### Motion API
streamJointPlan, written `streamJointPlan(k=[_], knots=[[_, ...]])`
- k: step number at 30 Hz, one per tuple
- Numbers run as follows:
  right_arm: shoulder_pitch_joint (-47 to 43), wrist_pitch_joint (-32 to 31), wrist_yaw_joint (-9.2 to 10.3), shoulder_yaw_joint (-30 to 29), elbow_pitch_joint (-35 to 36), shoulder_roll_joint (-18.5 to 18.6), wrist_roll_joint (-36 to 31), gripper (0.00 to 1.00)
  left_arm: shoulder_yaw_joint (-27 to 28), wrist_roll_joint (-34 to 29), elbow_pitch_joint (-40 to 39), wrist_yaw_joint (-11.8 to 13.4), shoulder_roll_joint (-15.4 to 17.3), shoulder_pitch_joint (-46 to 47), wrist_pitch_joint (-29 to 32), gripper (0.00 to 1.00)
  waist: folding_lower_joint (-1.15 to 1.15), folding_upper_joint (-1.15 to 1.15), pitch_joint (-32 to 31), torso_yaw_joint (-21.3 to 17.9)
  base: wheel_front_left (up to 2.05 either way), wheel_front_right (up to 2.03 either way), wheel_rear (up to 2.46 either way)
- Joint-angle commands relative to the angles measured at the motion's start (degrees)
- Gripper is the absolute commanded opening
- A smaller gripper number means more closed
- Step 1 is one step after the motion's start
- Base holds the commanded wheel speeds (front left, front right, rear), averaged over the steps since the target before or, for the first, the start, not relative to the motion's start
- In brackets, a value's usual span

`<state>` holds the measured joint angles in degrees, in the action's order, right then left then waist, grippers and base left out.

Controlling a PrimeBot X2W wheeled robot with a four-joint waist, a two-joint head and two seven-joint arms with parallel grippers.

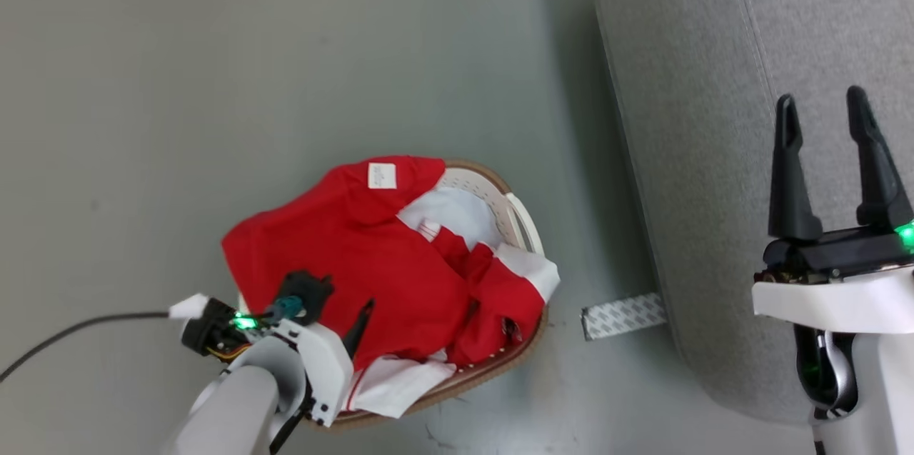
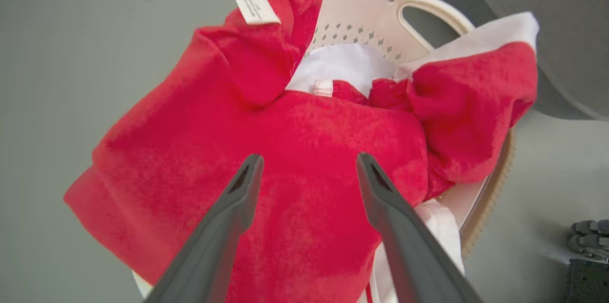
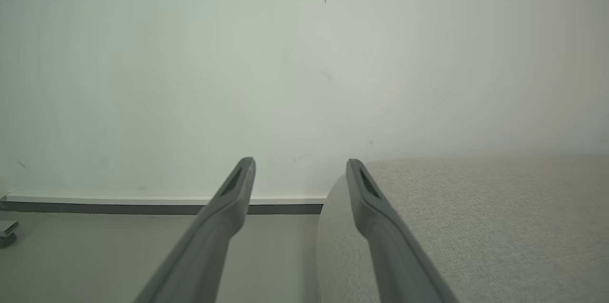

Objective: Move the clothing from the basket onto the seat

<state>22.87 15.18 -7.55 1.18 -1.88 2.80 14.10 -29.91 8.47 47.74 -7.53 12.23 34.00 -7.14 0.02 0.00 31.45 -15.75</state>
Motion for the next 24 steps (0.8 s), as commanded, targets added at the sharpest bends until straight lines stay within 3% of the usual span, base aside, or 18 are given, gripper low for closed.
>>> streamJointPlan(k=[1, 11, 19, 24], knots=[[0.93, -0.04, 0.12, -0.28, 0.32, 0.16, 0.41, 1.0, -0.54, 0.75, 0.35, 0.13, 0.54, 0.79, 0.45, 1.0, -0.02, 0.0, 2.2, -1.87, 0.0, 0.0, 0.0], [3.19, -0.04, 0.12, 0.85, 1.75, 0.12, 4.66, 1.0, -21.6, 9.41, 6.36, 0.13, 7.34, 9.52, 11.22, 1.0, -0.02, 0.0, 9.74, -6.39, 0.0, 0.0, 0.0], [4.44, -0.04, 0.12, 2.5, 1.97, 0.13, 7.58, 1.0, -31.36, 12.83, 9.07, 0.11, 10.4, 14.44, 15.4, 1.0, -0.02, 0.0, 14.73, -9.47, 0.0, 0.0, 0.0], [5.21, -0.04, 0.12, 3.17, 1.86, 0.12, 8.48, 1.0, -35.18, 14.55, 11.02, 0.12, 10.08, 16.96, 17.12, 1.0, -0.02, 0.0, 16.49, -10.44, 0.0, 0.0, 0.0]])
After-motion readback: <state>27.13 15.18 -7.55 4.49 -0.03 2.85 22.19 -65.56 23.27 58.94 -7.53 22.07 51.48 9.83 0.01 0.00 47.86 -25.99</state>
